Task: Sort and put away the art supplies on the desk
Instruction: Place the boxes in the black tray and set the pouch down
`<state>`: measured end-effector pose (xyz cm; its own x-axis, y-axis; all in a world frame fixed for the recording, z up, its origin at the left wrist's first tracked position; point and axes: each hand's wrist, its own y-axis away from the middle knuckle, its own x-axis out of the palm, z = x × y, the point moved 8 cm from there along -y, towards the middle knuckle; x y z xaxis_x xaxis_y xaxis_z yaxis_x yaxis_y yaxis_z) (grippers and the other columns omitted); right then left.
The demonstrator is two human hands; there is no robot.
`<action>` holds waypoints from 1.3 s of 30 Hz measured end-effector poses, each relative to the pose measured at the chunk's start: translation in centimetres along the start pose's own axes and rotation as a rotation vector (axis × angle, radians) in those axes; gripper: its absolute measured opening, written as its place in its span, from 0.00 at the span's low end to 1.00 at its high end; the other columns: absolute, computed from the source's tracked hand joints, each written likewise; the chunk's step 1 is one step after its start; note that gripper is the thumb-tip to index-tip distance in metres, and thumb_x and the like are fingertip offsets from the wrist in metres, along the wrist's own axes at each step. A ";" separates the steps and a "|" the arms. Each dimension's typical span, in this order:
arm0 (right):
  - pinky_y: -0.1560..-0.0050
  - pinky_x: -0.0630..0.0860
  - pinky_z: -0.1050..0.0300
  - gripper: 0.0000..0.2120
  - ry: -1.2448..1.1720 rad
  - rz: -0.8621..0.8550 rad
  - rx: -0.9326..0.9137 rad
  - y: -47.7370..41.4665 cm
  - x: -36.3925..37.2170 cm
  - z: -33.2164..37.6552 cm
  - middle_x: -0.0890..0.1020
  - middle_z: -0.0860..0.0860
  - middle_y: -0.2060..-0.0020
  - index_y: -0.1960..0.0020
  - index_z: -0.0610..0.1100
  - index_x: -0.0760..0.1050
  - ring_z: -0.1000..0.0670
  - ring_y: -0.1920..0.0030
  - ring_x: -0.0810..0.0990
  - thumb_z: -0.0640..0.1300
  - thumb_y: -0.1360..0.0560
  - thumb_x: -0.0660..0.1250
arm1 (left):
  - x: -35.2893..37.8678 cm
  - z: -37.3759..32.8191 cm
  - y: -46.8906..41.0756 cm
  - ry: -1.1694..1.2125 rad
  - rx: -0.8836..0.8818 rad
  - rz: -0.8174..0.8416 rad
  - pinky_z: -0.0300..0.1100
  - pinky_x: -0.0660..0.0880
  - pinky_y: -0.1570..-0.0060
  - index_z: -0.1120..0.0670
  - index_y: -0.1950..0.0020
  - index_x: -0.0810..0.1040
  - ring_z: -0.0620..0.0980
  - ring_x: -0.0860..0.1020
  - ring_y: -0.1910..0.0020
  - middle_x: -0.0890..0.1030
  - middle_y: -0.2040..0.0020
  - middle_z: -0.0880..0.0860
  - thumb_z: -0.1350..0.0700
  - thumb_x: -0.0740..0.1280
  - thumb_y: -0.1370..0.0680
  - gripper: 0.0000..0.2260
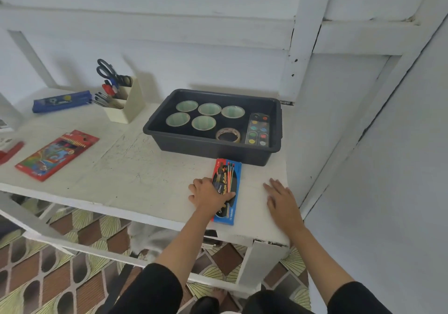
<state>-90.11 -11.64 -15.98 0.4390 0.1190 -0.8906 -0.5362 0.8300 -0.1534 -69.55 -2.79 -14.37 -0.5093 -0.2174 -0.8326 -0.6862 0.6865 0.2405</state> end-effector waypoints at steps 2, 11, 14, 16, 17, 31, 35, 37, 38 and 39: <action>0.29 0.44 0.59 0.20 0.009 0.001 0.000 0.1 0.0 0.1 0.61 0.48 0.26 0.27 0.45 0.63 0.49 0.25 0.56 0.40 0.19 0.54 | 0.2 0.0 0.0 0.079 0.015 0.017 0.48 0.70 0.41 0.53 0.34 0.64 0.51 0.68 0.38 0.70 0.38 0.54 0.40 0.75 0.33 0.35; 0.27 0.50 0.53 0.19 0.017 0.002 -0.007 -0.1 0.1 -0.1 0.64 0.46 0.27 0.29 0.44 0.67 0.48 0.26 0.59 0.39 0.20 0.56 | -0.7 -1.5 1.2 0.408 0.251 0.262 0.34 0.77 0.63 0.48 0.41 0.66 0.44 0.80 0.58 0.77 0.51 0.48 0.53 0.80 0.35 0.29; 0.28 0.55 0.50 0.16 -0.147 -0.044 0.019 -0.2 -0.3 -0.2 0.69 0.46 0.31 0.35 0.42 0.73 0.46 0.28 0.64 0.37 0.21 0.58 | -1.7 -2.7 2.1 0.467 0.360 0.307 0.36 0.79 0.59 0.47 0.39 0.68 0.44 0.79 0.53 0.76 0.50 0.47 0.56 0.79 0.35 0.30; 0.31 0.60 0.57 0.14 -0.335 -0.129 0.095 0.2 -1.5 -0.4 0.75 0.45 0.35 0.37 0.40 0.75 0.46 0.32 0.70 0.37 0.20 0.57 | -2.2 -3.7 2.3 0.516 0.403 0.319 0.34 0.78 0.59 0.47 0.39 0.69 0.44 0.79 0.51 0.77 0.49 0.45 0.57 0.79 0.34 0.29; 0.36 0.62 0.63 0.14 -0.418 -0.168 0.134 0.5 -2.1 -0.3 0.77 0.45 0.38 0.38 0.40 0.76 0.47 0.36 0.73 0.37 0.19 0.57 | -2.5 -4.2 2.3 0.548 0.412 0.322 0.33 0.77 0.60 0.47 0.39 0.69 0.44 0.80 0.51 0.78 0.50 0.44 0.58 0.79 0.33 0.28; 0.55 0.79 0.66 0.20 -0.735 -0.331 0.067 -10.2 -9.7 4.9 0.78 0.50 0.45 0.31 0.43 0.67 0.57 0.45 0.78 0.38 0.23 0.64 | -5.3 -14.4 -6.5 0.892 0.287 0.365 0.43 0.80 0.55 0.55 0.37 0.73 0.49 0.83 0.54 0.82 0.48 0.54 0.58 0.66 0.22 0.14; 0.45 0.68 0.64 0.20 -0.404 -0.342 0.146 -15.0 -10.1 2.9 0.73 0.45 0.37 0.32 0.40 0.68 0.50 0.36 0.69 0.42 0.23 0.64 | -4.2 -16.8 -10.4 0.915 0.191 0.519 0.45 0.79 0.57 0.59 0.37 0.73 0.52 0.82 0.55 0.81 0.50 0.57 0.62 0.61 0.20 0.12; 0.43 0.65 0.65 0.20 -0.293 -0.287 0.165 -17.1 -9.7 1.9 0.71 0.46 0.34 0.31 0.41 0.69 0.50 0.33 0.66 0.43 0.22 0.63 | -3.3 -17.5 -12.0 0.929 0.126 0.578 0.46 0.79 0.56 0.60 0.37 0.73 0.53 0.81 0.54 0.81 0.48 0.58 0.63 0.60 0.20 0.12; 0.42 0.66 0.62 0.20 -0.258 -0.253 0.178 -18.2 -9.3 1.3 0.70 0.46 0.32 0.31 0.41 0.69 0.50 0.32 0.64 0.44 0.22 0.63 | -2.9 -17.7 -12.7 0.932 0.099 0.606 0.47 0.79 0.57 0.60 0.37 0.72 0.54 0.81 0.54 0.80 0.47 0.59 0.63 0.60 0.20 0.12; 0.39 0.67 0.59 0.21 -0.229 -0.215 0.194 -19.1 -8.9 0.6 0.68 0.47 0.31 0.30 0.42 0.68 0.50 0.31 0.63 0.45 0.22 0.63 | -2.3 -18.0 -13.5 0.928 0.076 0.627 0.47 0.78 0.57 0.60 0.37 0.72 0.54 0.81 0.53 0.80 0.46 0.59 0.63 0.60 0.20 0.12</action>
<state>-83.31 -28.19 -4.89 0.6886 0.0317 -0.7244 -0.2771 0.9347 -0.2224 -68.44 -24.02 -6.72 -0.9651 -0.2294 0.1262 -0.1554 0.8898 0.4290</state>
